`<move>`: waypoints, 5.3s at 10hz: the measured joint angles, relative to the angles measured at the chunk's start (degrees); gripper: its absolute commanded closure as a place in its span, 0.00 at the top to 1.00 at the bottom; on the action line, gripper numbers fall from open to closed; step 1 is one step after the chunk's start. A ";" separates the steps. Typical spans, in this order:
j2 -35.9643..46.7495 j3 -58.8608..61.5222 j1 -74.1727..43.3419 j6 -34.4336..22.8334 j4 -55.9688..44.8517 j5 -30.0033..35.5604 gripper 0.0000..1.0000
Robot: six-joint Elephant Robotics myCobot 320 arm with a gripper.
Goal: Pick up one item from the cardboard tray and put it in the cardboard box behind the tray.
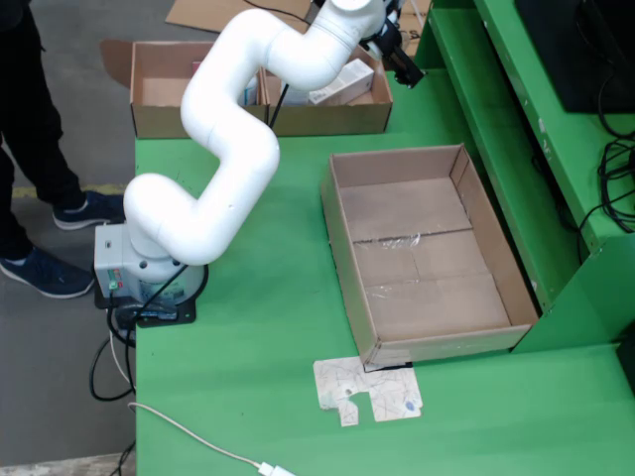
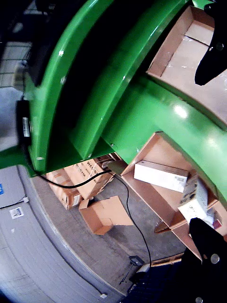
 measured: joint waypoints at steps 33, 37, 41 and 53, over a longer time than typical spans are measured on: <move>13.80 0.35 -39.80 -16.43 -48.86 15.90 1.00; 13.97 0.35 -39.98 -13.09 -50.00 16.52 1.00; 13.97 0.35 -40.06 -13.09 -50.00 16.52 1.00; 13.97 0.35 -40.06 -13.09 -50.00 16.52 1.00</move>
